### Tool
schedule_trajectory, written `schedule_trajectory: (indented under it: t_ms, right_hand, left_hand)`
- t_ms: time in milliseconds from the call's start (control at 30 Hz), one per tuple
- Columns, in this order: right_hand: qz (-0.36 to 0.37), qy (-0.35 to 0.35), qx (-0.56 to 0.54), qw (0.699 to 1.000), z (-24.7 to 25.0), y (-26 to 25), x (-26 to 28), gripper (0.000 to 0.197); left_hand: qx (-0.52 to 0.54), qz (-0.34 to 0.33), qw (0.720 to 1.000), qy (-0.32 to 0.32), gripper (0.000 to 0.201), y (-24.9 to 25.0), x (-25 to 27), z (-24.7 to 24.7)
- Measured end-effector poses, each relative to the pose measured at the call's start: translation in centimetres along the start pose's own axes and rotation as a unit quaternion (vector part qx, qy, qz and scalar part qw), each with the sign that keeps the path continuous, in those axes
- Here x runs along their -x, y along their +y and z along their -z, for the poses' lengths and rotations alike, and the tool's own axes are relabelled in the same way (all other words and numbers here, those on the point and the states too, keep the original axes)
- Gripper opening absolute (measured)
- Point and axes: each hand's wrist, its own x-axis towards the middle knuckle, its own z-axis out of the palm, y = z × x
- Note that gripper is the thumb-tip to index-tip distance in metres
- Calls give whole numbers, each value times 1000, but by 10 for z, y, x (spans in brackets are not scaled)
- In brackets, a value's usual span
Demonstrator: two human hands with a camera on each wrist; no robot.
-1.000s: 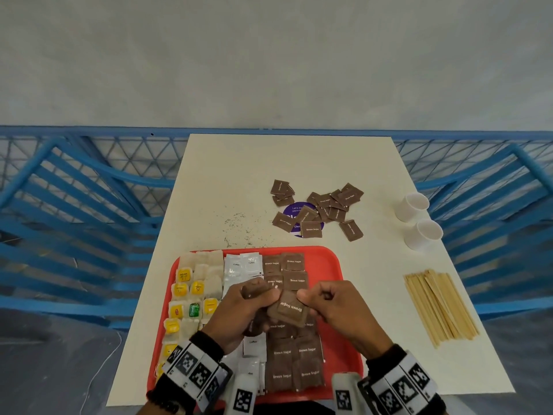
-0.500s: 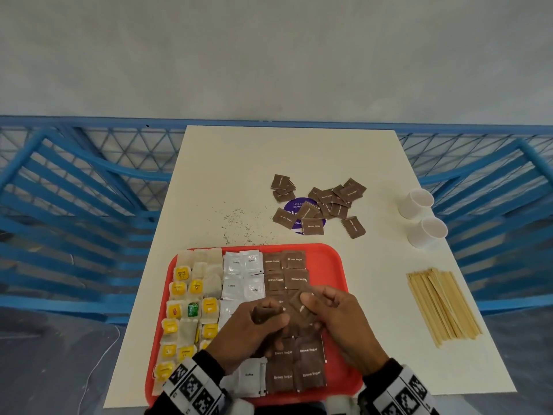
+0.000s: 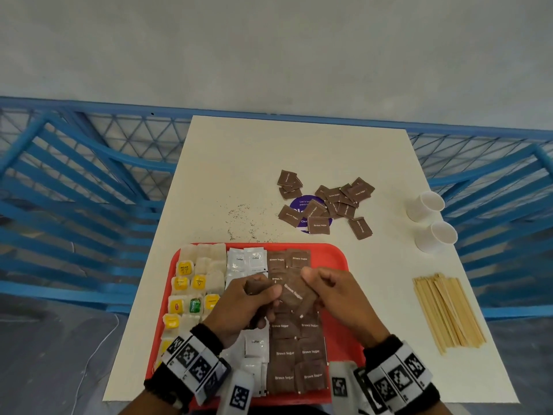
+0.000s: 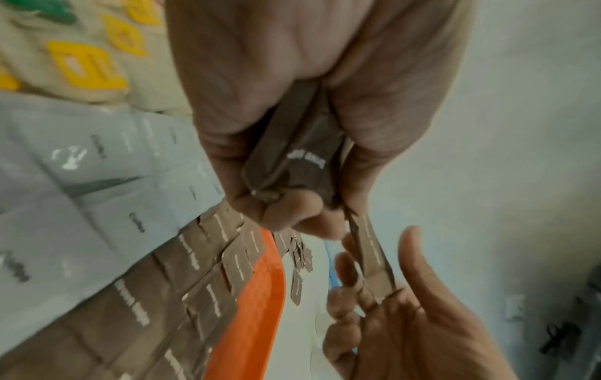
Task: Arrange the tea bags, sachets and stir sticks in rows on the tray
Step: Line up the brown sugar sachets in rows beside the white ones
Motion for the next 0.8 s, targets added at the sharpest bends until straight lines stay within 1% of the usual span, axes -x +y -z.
schedule_trajectory:
  t_ms: [67, 100, 200, 267, 333, 400, 467, 600, 700, 800]
  right_hand:
    - [-39, -29, -38, 998, -6, 7, 4, 22]
    - [-51, -28, -43, 997, -8, 10, 5, 18]
    - [-100, 23, -36, 994, -9, 21, -10, 10]
    - [-116, 28, -1, 993, -4, 26, -32, 8]
    - [-109, 37, 59, 992, 1, 31, -59, 8]
    - [-118, 47, 82, 989, 2, 35, -88, 4]
    - [-133, 45, 98, 985, -2, 36, -112, 4]
    - [-149, 26, 123, 981, -11, 37, -142, 10]
    - [-164, 36, 150, 974, -17, 44, -148, 14]
    - [-158, 58, 174, 970, -21, 47, -147, 22]
  left_hand:
    - [53, 18, 998, 35, 17, -9, -3, -2]
    - [62, 27, 997, 44, 16, -14, -4, -4]
    - [59, 52, 995, 65, 19, -28, -5, -5]
    - [65, 67, 992, 84, 20, -33, -3, -1]
    - [68, 78, 990, 93, 23, -35, 0, 8]
    - [62, 88, 989, 98, 28, -36, 4, 17]
    - [59, 94, 988, 103, 33, -34, 7, 24]
    - [74, 102, 986, 113, 31, -31, 10, 34]
    - [85, 107, 983, 119, 35, -31, 12, 38]
    - [104, 110, 981, 123, 38, -28, 13, 40]
